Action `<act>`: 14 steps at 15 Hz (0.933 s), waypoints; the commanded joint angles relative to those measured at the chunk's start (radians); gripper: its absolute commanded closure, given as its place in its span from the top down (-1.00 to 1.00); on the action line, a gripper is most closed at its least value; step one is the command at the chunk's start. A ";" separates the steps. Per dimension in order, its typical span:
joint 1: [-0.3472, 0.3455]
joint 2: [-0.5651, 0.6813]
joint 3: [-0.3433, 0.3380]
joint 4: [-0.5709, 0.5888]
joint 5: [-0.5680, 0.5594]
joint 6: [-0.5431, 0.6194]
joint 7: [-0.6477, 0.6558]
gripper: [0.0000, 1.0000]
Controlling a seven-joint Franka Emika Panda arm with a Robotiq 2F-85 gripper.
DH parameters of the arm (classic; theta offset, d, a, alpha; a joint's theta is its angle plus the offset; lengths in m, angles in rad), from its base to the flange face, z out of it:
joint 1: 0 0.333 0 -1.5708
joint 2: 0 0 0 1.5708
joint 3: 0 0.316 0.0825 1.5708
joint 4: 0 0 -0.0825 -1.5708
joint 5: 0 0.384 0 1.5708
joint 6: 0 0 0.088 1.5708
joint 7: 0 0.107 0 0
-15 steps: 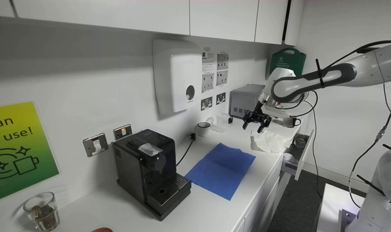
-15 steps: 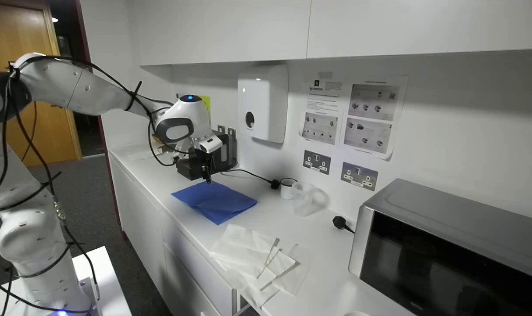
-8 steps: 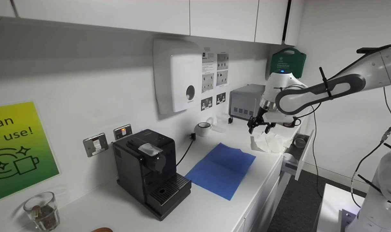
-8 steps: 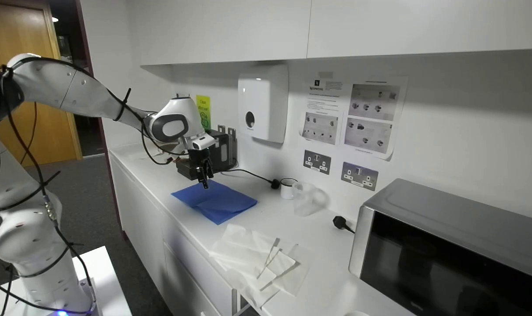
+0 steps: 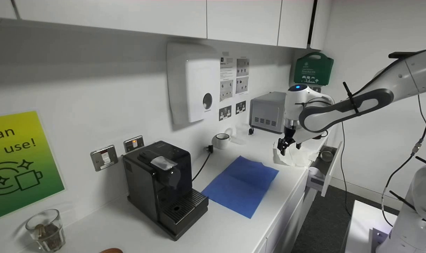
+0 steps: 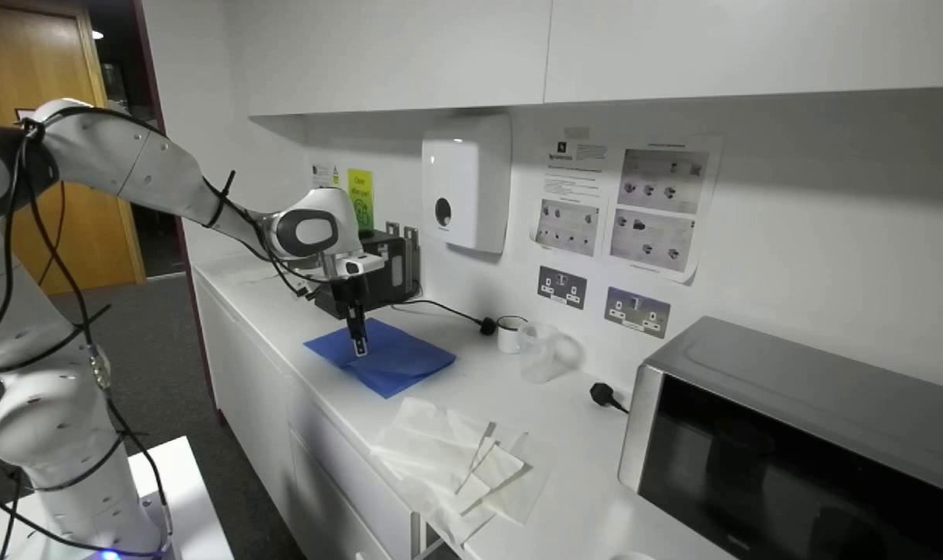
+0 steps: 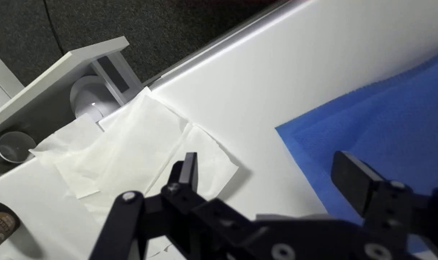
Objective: Unfold the blue placemat, place the white napkins on the mat then fold the mat in half
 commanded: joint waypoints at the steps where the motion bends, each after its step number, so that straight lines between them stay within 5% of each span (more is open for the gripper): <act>1: 0.011 0.040 -0.028 0.018 -0.021 -0.029 -0.190 1.00; 10: 0.024 0.147 -0.079 0.086 -0.043 -0.045 -0.672 1.00; 14: 0.025 0.174 -0.086 0.114 -0.056 -0.049 -0.734 1.00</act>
